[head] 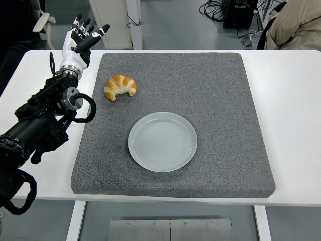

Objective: Place the bread on the plate

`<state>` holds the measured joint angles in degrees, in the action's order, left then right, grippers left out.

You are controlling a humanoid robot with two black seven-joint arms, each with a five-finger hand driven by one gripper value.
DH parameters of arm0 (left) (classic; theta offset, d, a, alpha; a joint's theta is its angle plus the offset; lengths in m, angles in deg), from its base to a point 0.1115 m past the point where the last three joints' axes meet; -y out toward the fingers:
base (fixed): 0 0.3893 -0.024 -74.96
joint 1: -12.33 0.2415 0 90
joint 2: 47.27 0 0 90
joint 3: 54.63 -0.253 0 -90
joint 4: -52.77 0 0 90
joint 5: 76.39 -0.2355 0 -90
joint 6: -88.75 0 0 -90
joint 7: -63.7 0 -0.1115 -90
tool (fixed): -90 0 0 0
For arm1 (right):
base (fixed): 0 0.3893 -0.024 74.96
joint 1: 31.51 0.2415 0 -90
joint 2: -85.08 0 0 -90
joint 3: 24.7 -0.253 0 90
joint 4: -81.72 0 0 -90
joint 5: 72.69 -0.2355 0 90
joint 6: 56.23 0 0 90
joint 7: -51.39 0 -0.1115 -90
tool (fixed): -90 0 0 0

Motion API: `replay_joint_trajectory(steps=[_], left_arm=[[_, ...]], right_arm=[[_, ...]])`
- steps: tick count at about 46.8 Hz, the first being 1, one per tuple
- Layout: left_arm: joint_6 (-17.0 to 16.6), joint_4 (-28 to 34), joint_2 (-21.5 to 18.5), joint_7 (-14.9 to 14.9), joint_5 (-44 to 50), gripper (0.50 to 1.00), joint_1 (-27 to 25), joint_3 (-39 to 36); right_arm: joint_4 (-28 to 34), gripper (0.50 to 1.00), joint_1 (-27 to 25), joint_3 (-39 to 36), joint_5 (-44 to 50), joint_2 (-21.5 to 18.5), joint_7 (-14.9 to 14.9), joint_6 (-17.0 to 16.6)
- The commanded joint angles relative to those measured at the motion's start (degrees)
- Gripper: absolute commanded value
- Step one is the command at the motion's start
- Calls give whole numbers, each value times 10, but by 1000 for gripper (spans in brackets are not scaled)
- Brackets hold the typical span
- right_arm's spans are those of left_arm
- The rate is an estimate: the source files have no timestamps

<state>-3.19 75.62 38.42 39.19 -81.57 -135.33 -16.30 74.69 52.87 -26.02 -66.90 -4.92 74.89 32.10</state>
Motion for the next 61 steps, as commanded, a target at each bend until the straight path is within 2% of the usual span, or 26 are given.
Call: replay_joint_trajectory(steps=[1, 24, 40, 61], left_arm=[[0, 0, 0, 0, 0, 972, 0, 0], [-3, 0, 0, -1, -11, 972, -4, -12], [-4, 0, -14, 5, -17, 971, -21, -118], [-4, 6, -58, 8, -110, 971, -38, -234]], right_arm=[[0, 1000, 0, 0, 0, 0, 0, 0], [0, 1000, 0, 0, 0, 0, 1, 0], [0, 1000, 0, 0, 0, 0, 1, 0], [0, 1000, 0, 0, 0, 0, 1, 0]])
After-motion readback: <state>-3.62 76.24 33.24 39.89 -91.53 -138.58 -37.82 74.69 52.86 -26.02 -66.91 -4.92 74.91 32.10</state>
